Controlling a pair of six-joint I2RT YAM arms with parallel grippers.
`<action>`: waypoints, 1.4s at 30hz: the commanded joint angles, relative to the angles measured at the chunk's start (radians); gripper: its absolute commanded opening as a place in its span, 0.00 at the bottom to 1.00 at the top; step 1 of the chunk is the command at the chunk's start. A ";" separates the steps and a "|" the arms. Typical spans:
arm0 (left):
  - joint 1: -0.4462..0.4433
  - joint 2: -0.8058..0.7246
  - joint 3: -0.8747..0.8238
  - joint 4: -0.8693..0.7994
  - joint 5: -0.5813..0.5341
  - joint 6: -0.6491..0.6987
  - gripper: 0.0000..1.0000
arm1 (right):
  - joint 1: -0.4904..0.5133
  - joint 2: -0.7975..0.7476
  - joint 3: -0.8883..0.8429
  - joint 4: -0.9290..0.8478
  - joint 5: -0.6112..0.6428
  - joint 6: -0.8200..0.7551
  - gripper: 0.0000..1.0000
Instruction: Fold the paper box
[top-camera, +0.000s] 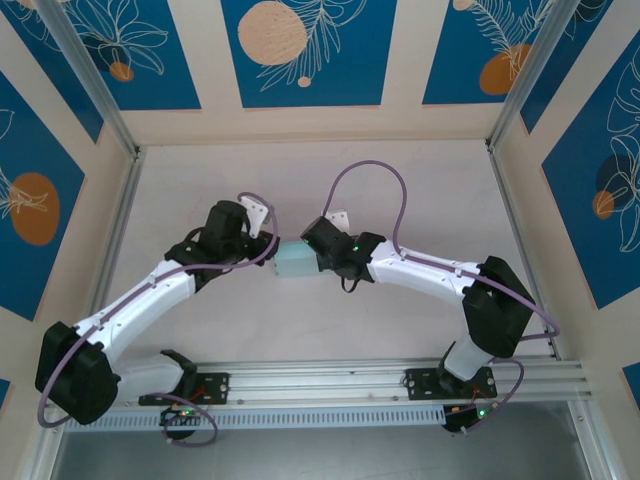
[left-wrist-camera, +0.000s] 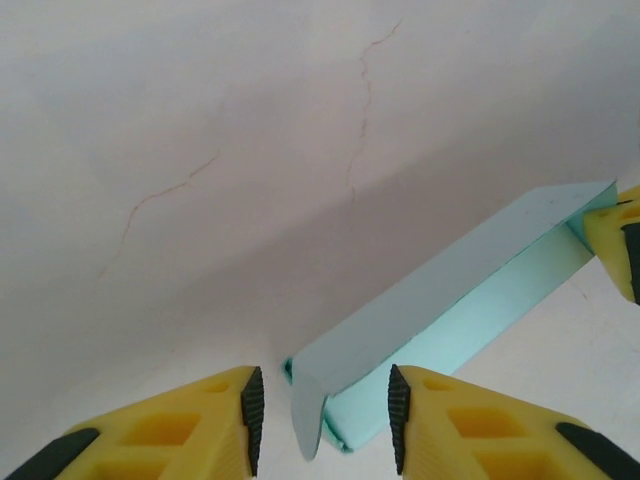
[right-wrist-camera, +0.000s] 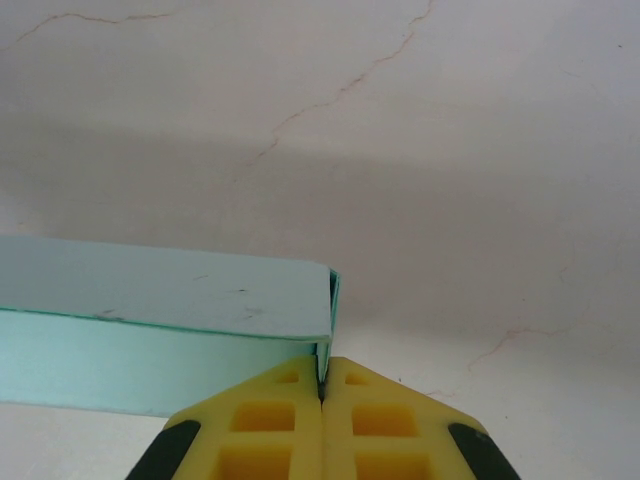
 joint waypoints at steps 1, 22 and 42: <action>-0.011 -0.029 0.038 -0.156 -0.008 0.018 0.38 | 0.014 0.006 -0.019 -0.033 -0.012 0.017 0.00; -0.012 0.094 0.002 -0.040 -0.012 0.086 0.34 | 0.018 0.000 -0.016 -0.032 -0.013 0.011 0.00; -0.013 0.099 0.065 -0.100 0.026 -0.106 0.12 | 0.029 0.014 -0.020 -0.026 0.008 0.000 0.00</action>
